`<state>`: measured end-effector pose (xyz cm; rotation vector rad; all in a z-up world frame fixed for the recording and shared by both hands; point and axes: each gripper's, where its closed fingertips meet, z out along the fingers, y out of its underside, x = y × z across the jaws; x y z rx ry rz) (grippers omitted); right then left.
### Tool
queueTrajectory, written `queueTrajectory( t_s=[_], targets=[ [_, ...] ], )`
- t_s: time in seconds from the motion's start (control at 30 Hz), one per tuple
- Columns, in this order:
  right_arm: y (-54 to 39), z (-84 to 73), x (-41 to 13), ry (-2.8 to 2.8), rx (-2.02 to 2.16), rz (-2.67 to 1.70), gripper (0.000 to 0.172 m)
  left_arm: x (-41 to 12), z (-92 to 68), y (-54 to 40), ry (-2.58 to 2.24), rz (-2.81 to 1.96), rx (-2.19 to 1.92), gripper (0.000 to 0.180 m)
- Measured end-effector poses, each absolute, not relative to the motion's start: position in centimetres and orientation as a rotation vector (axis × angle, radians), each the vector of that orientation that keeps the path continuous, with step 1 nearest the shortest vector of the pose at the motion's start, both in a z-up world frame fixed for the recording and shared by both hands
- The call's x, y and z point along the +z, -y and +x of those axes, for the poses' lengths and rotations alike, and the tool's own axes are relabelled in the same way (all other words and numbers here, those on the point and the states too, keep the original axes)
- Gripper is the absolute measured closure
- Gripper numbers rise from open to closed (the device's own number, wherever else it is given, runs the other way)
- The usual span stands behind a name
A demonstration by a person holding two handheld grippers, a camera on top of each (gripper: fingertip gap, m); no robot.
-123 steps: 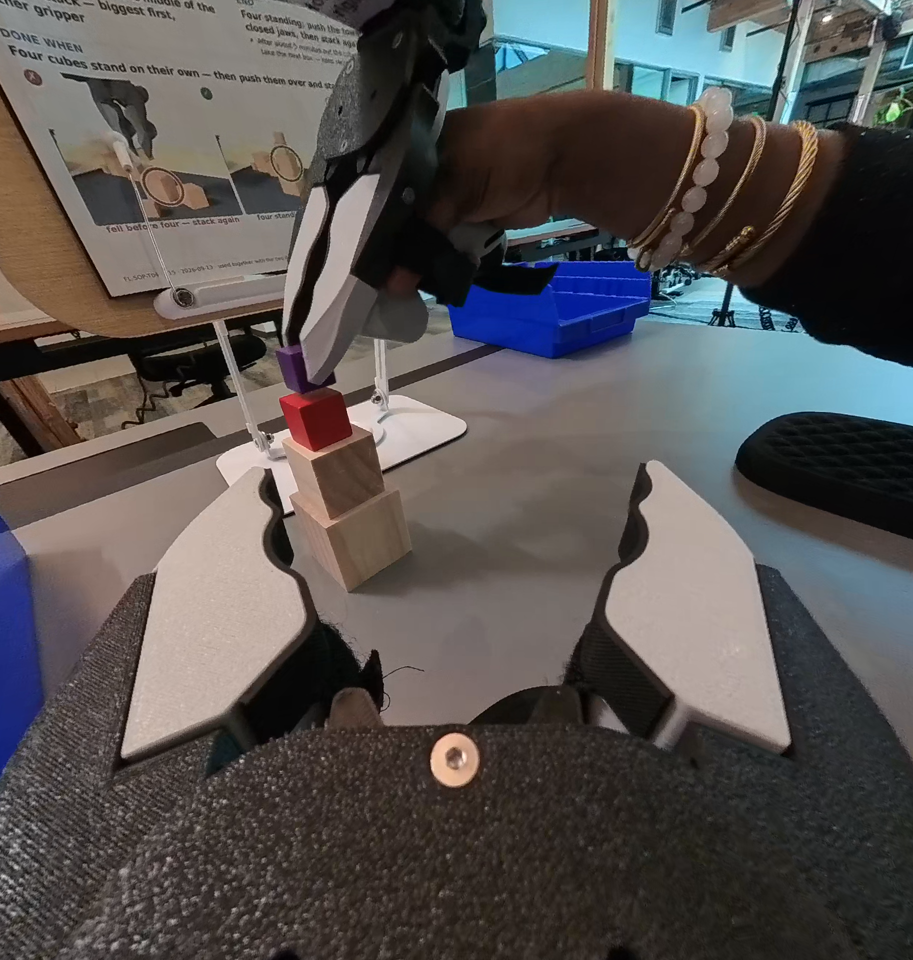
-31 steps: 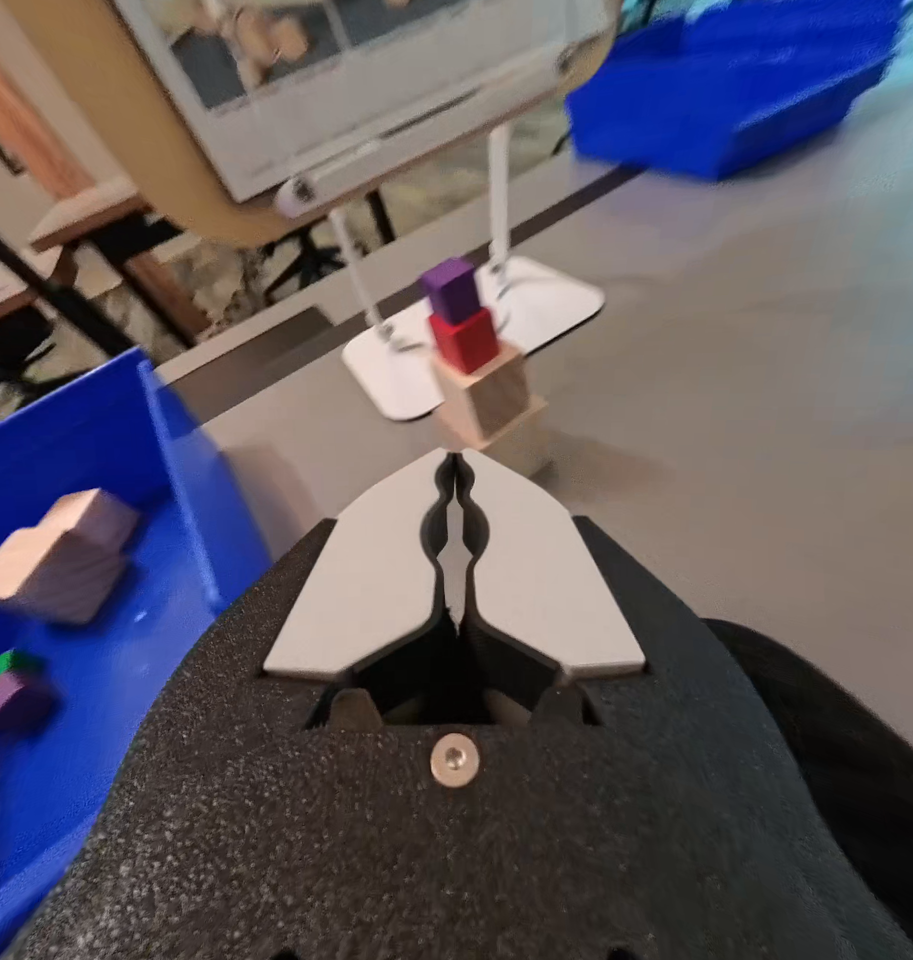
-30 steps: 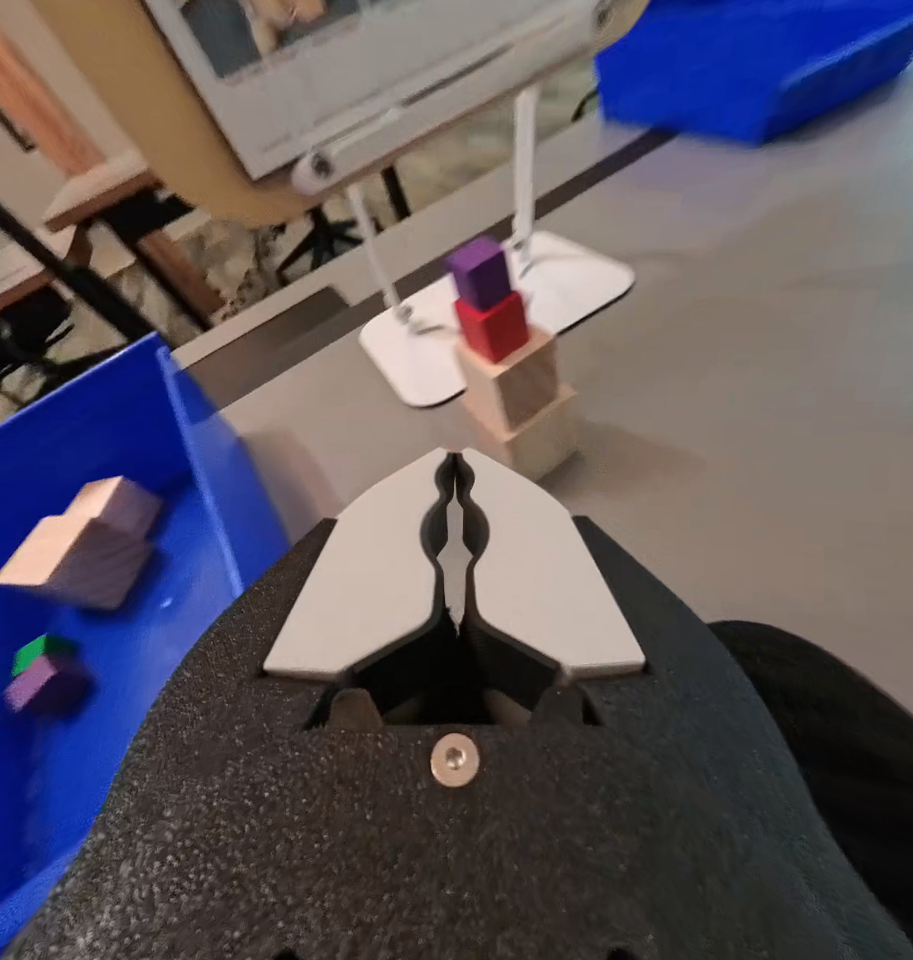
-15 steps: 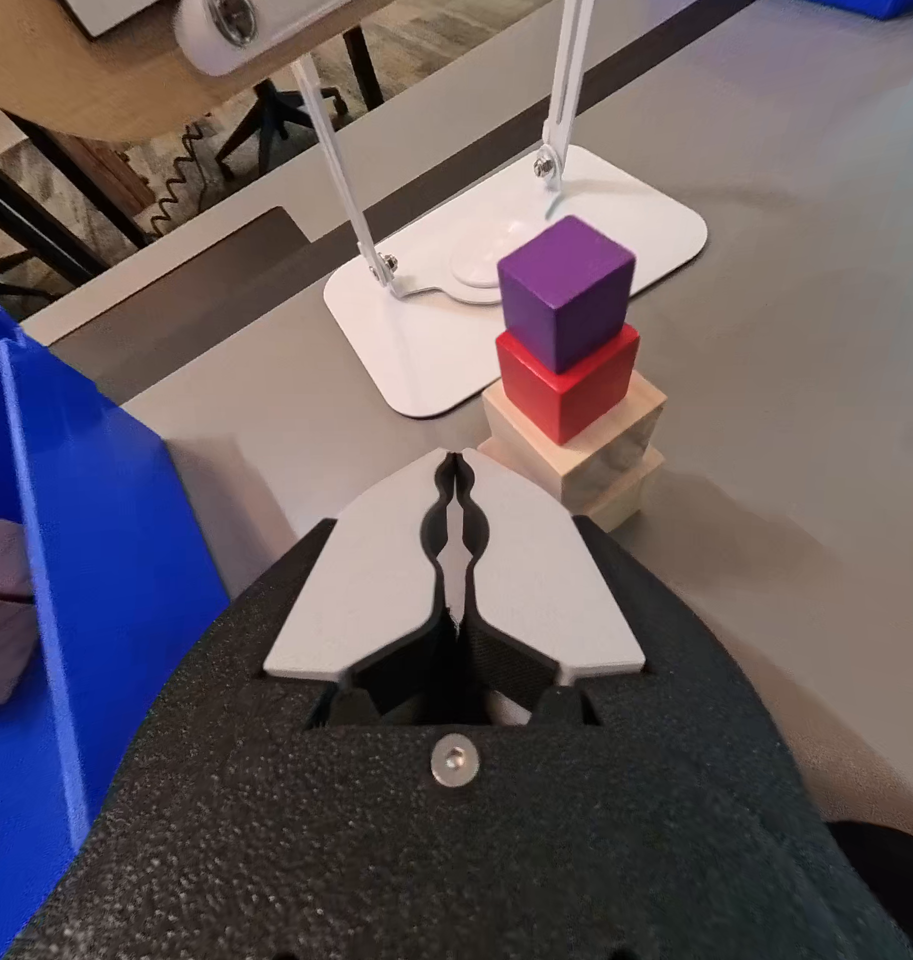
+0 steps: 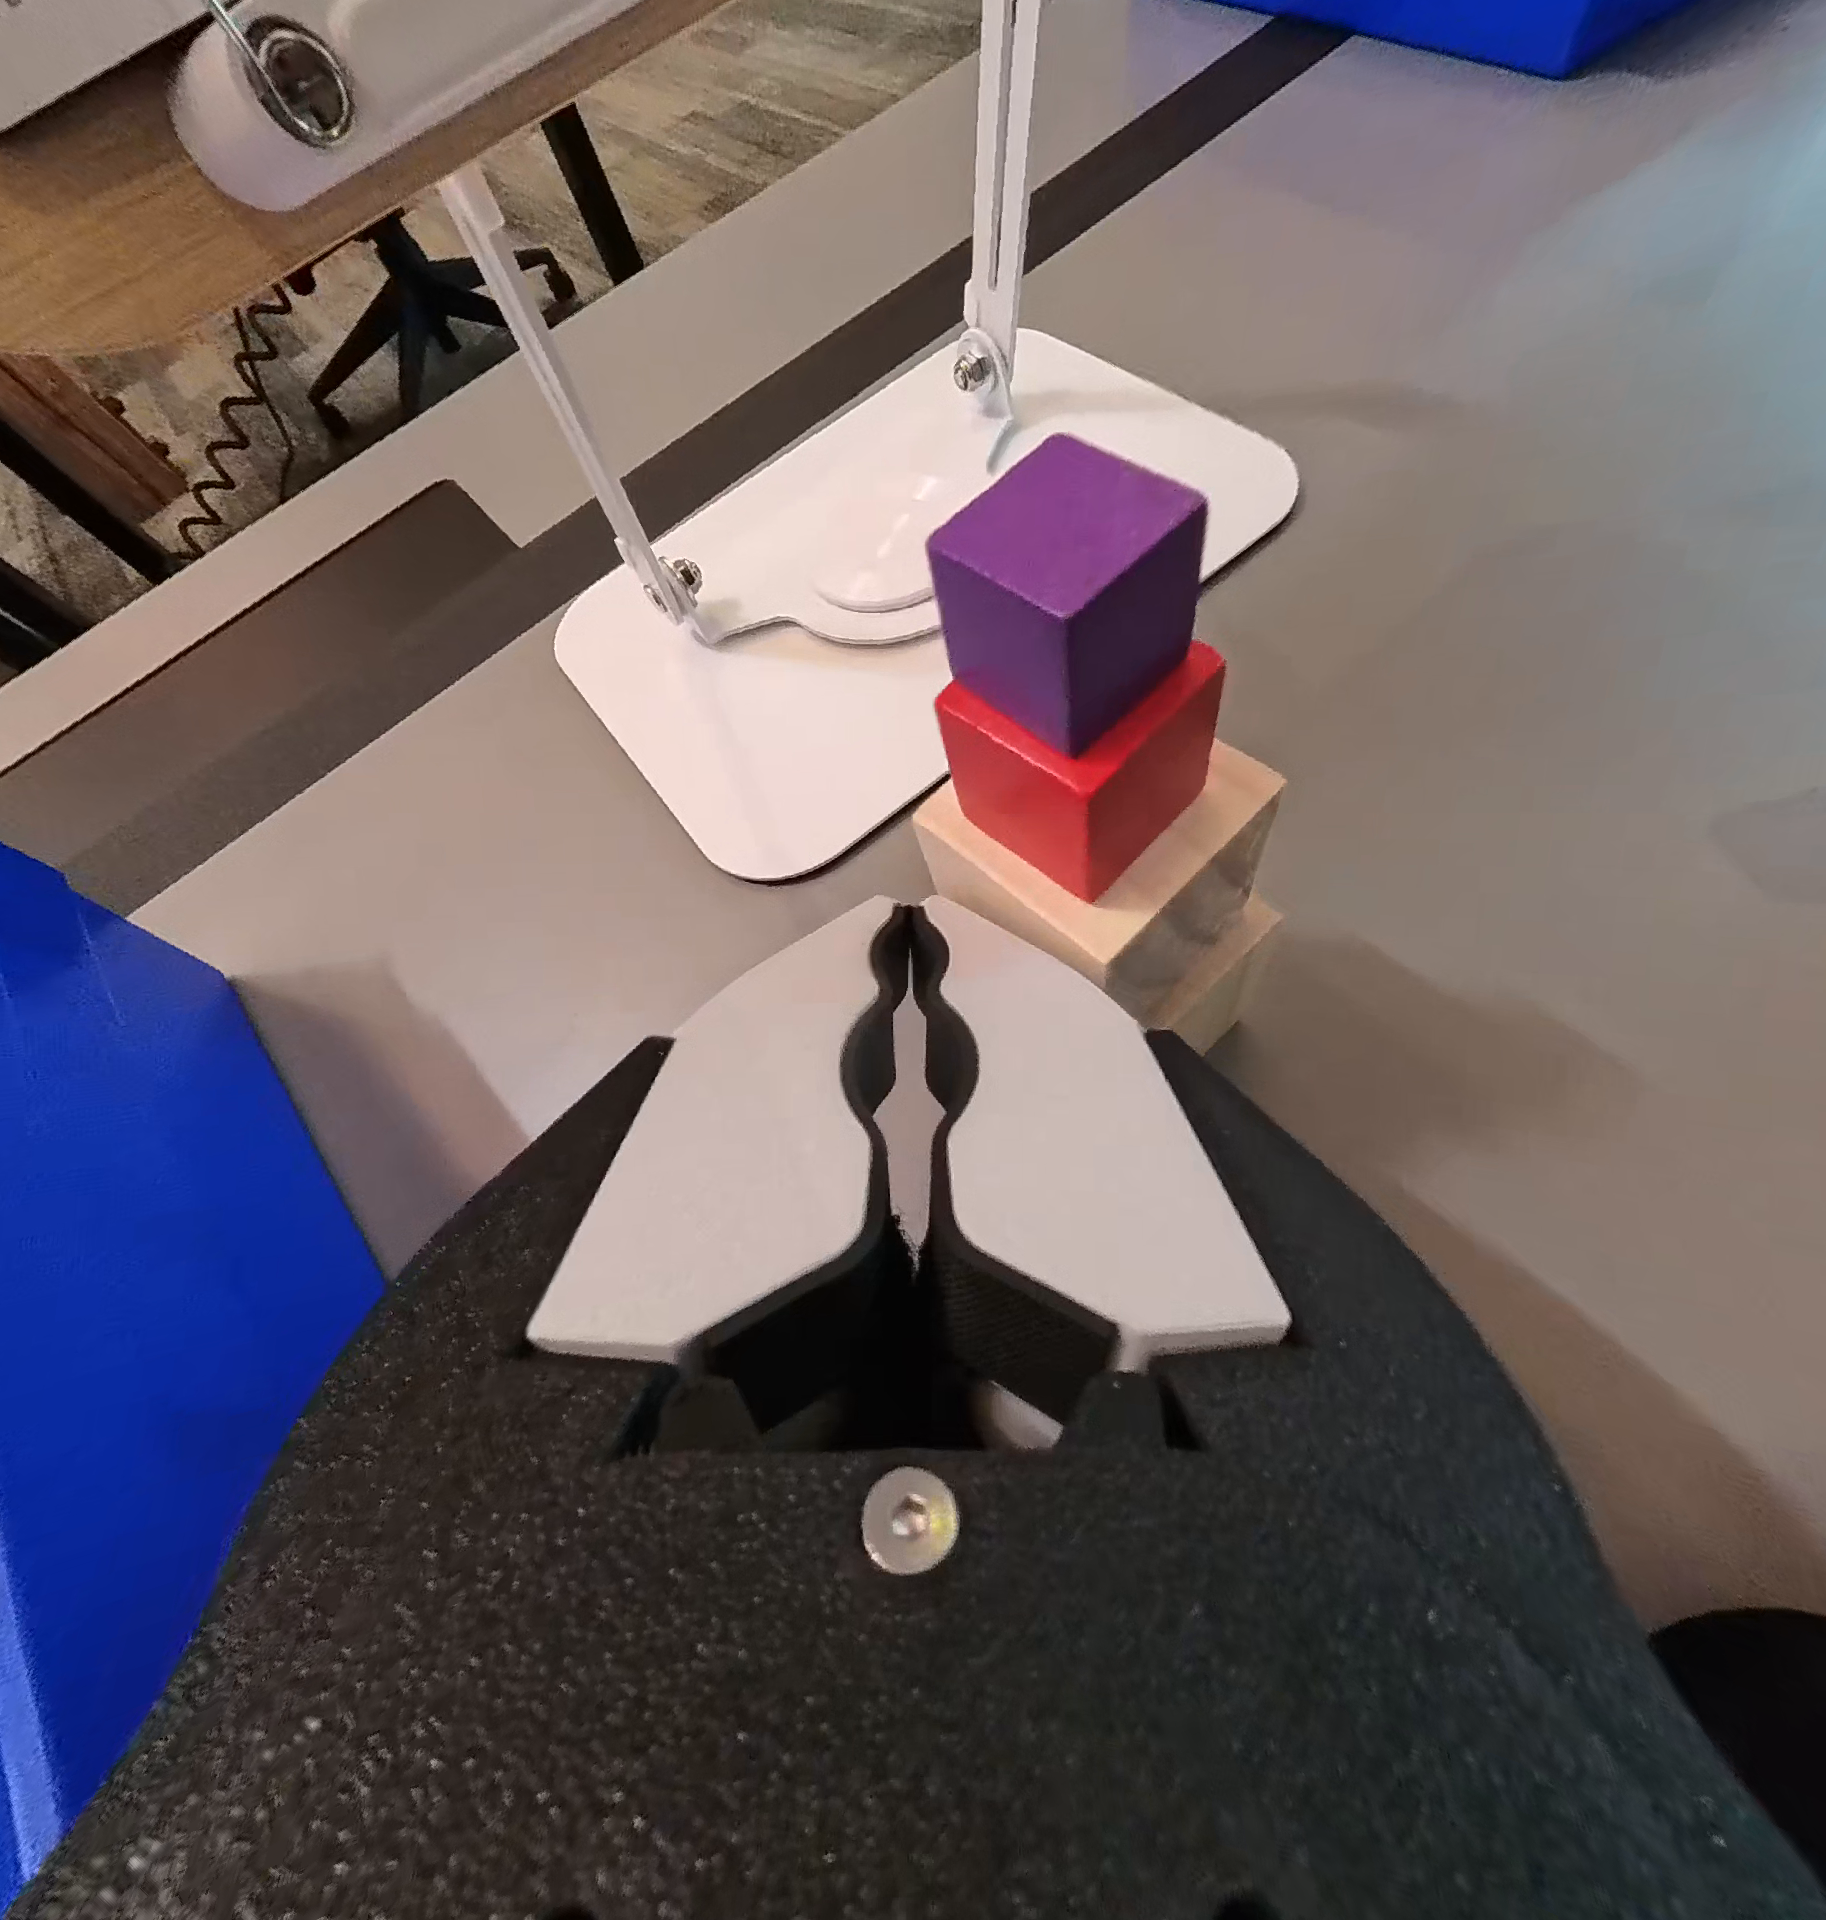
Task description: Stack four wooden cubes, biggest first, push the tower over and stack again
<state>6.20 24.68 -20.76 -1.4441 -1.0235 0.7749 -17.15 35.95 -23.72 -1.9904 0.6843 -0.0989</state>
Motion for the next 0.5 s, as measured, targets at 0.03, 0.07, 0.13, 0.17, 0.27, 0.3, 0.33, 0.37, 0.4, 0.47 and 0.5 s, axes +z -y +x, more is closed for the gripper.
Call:
queueTrajectory(
  t_s=[0.03, 0.07, 0.13, 0.17, 0.27, 0.3, 0.33, 0.37, 0.4, 0.47, 0.5],
  targets=[
    [-24.7, 6.2, -20.8, 1.023, 0.776, -1.445, 0.044, -23.7, -17.0, -36.0, -0.688, -1.984, -0.102, 0.18],
    [-24.7, 6.2, -20.8, 1.021, 0.777, -1.446, 0.044, -23.6, -16.9, -35.9, -0.696, -1.978, -0.101, 0.18],
    [-24.7, 6.2, -20.7, 1.017, 0.779, -1.448, 0.044, -23.5, -16.6, -35.9, -0.715, -1.968, -0.093, 0.18],
    [-24.8, 6.3, -20.7, 1.015, 0.779, -1.447, 0.044, -23.5, -16.6, -35.9, -0.72, -1.967, -0.087, 0.18],
    [-24.7, 6.3, -20.7, 1.014, 0.781, -1.443, 0.045, -23.3, -16.2, -35.8, -0.734, -1.952, -0.091, 0.18],
    [-24.7, 6.3, -20.7, 1.013, 0.78, -1.443, 0.045, -23.2, -16.0, -35.8, -0.742, -1.947, -0.094, 0.18],
    [-24.7, 6.3, -20.7, 1.012, 0.78, -1.443, 0.045, -23.1, -15.9, -35.8, -0.746, -1.943, -0.093, 0.18],
    [-24.8, 6.3, -20.7, 1.011, 0.78, -1.444, 0.045, -23.0, -15.8, -35.7, -0.752, -1.941, -0.09, 0.18],
    [-24.7, 6.3, -20.7, 1.011, 0.78, -1.444, 0.045, -23.0, -15.6, -35.7, -0.759, -1.938, -0.088, 0.18],
    [-24.7, 6.3, -20.6, 1.009, 0.78, -1.441, 0.046, -22.8, -15.4, -35.7, -0.766, -1.929, -0.087, 0.18],
    [-24.7, 6.3, -20.6, 1.009, 0.78, -1.441, 0.046, -22.7, -15.2, -35.6, -0.772, -1.923, -0.09, 0.18]
  ],
)
